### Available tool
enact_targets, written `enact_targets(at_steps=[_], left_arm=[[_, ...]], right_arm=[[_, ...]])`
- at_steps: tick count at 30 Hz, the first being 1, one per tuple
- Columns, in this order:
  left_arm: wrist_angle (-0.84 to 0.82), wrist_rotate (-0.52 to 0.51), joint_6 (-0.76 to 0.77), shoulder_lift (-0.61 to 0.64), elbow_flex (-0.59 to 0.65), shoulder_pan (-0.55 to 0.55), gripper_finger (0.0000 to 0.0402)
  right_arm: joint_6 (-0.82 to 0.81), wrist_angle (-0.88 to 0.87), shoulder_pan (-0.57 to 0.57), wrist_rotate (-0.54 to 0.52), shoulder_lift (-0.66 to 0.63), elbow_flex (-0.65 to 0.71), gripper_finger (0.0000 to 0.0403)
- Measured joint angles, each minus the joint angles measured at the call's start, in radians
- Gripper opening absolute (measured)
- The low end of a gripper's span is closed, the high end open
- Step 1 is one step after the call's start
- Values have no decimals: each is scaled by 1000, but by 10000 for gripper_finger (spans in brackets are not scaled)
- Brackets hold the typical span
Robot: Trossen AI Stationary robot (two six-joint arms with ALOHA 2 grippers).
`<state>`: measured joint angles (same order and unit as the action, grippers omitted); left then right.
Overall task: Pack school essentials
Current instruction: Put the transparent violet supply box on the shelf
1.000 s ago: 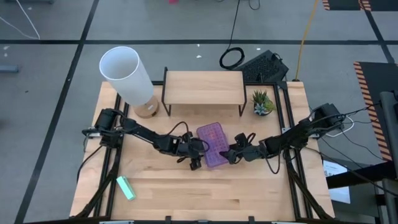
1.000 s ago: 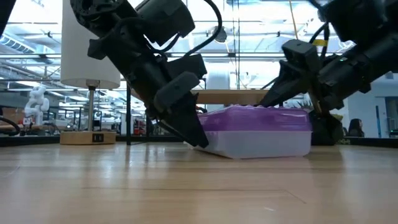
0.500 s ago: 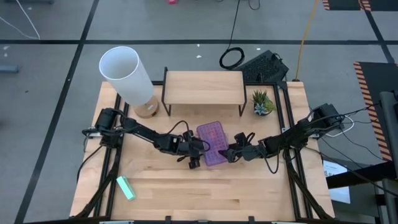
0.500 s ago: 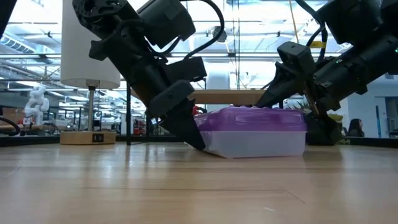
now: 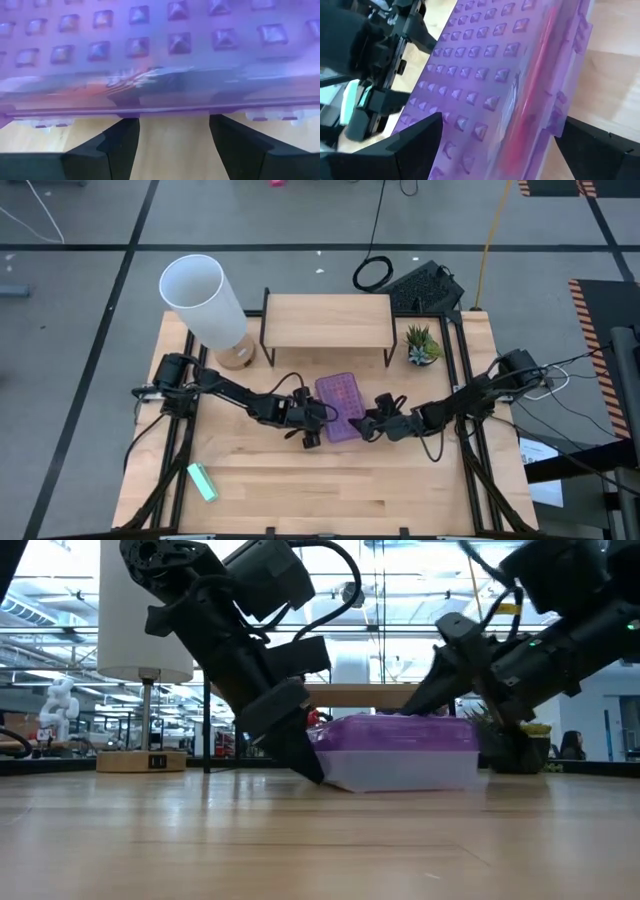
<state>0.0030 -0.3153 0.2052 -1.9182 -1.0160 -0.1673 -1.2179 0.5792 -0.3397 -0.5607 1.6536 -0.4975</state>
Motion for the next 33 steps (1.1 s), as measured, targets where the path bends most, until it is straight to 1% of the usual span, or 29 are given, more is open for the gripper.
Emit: enact_targets(at_steps=[3, 6, 14, 22, 33], left_arm=[[-27, -16, -28, 2, 3, 1, 246], [-61, -37, -55, 6, 3, 5, 246], [-102, -44, -69, 31, 1, 5, 246], [-139, -70, -99, 59, 1, -11, 246], [-185, -94, -126, 62, -15, -8, 246]], right_arm=[[12, -3, 7, -17, 68, -55, 359], [21, -8, 14, -19, 90, -88, 359], [53, -16, 13, -22, 41, -88, 359], [90, -19, 11, -25, 41, -117, 359], [108, -19, 30, -36, 39, -126, 359]])
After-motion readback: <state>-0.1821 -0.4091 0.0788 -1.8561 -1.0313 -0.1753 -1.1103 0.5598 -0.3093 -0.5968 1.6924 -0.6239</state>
